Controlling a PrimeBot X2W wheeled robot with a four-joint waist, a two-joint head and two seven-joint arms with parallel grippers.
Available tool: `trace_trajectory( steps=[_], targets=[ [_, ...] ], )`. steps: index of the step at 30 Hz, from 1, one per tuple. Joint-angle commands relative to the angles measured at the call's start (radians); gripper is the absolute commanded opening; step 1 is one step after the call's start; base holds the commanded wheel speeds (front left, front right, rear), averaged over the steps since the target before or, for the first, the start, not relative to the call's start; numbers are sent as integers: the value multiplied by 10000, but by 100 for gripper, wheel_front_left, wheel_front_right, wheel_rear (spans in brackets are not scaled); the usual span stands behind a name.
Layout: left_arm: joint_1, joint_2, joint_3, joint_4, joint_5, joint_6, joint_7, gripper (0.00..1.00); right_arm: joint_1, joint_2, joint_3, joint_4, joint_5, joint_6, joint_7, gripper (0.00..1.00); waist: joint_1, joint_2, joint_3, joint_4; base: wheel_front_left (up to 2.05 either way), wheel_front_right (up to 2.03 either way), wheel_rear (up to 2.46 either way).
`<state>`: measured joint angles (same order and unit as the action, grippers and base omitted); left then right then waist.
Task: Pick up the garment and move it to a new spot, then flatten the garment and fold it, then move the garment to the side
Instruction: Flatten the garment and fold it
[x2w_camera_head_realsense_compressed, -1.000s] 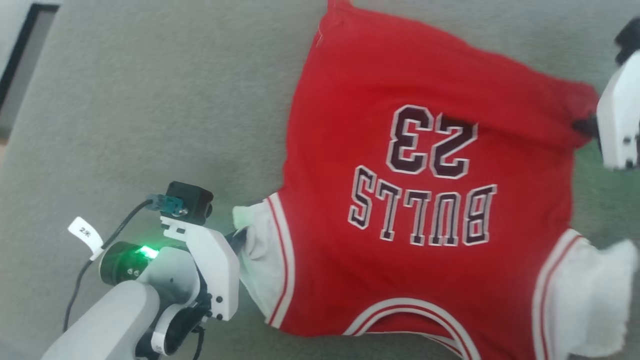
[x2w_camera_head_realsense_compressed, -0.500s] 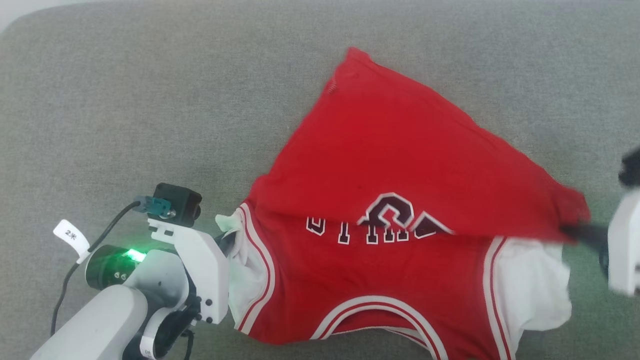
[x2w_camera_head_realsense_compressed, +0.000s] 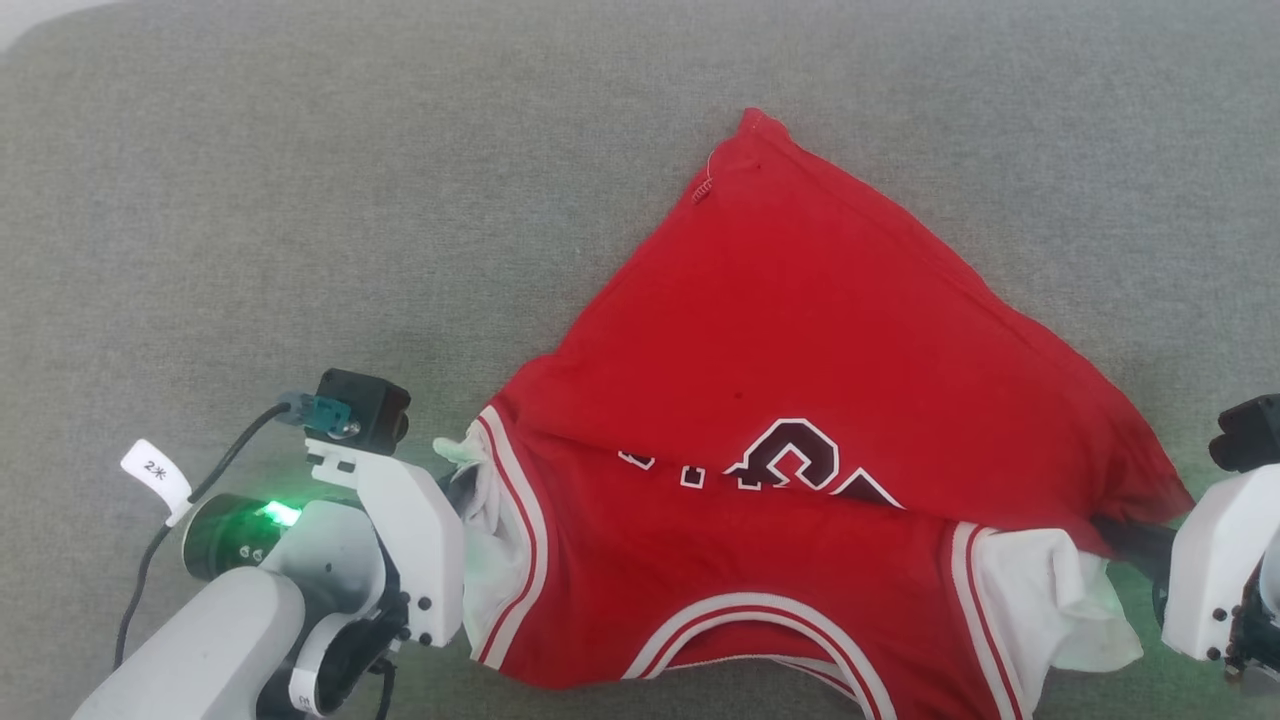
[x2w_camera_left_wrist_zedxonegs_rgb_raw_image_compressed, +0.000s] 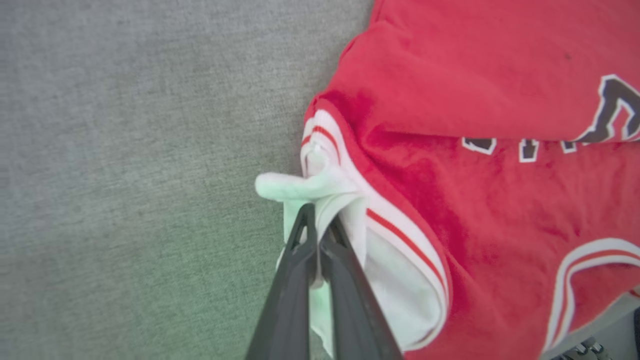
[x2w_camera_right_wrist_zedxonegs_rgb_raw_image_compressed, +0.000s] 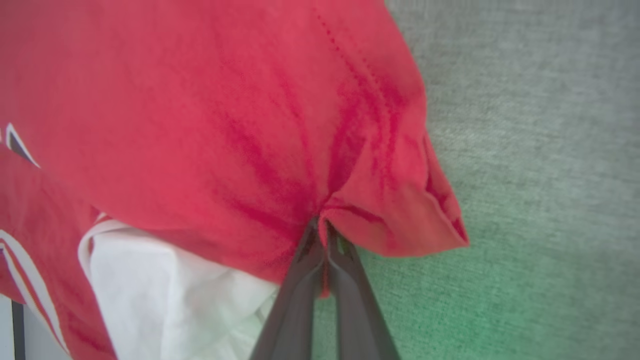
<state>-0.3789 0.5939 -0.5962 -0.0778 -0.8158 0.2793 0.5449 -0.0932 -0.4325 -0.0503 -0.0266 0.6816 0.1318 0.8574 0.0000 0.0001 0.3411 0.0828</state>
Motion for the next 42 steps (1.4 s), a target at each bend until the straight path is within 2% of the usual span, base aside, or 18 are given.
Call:
trace_trajectory(
  steps=[1,4,13,16,19,25,34,42],
  targets=[
    [-31,-11,-19,58,-87,-46,-55,0,-9,158,82,195,-52,-21,-27,100,0,-1,-72,31,0,0,0],
    [106,4,-17,138,-128,-70,-110,0,2,-38,-132,-210,-93,-22,-54,100,0,-1,-244,67,0,0,0],
    [497,-9,-80,95,-223,-85,-276,0,103,-200,-1007,-2626,-265,-13,148,100,0,-1,-579,298,0,0,0],
    [496,-56,-113,104,-245,-103,-305,0,-281,-154,-945,-3170,-334,-13,84,100,0,-1,-597,437,0,0,0],
    [444,-165,-137,136,-269,-97,-353,0,-858,-276,-507,-3206,-584,-13,-160,100,0,-1,-576,616,0,0,0],
    [214,-360,-276,226,-195,-208,-357,0,-2485,-539,658,-2030,-512,-13,-414,100,0,-1,-422,1029,0,0,0],
    [-466,-1153,-816,742,-52,-732,-420,0,-6101,-997,2567,1667,-294,-12,-936,100,0,-1,-21,2379,0,0,0],
    [-1004,-2010,-1284,1493,-38,-1279,-681,0,-8207,-1364,4171,4561,-126,-13,-699,100,0,-1,422,3617,0,0,0]
  ],
)
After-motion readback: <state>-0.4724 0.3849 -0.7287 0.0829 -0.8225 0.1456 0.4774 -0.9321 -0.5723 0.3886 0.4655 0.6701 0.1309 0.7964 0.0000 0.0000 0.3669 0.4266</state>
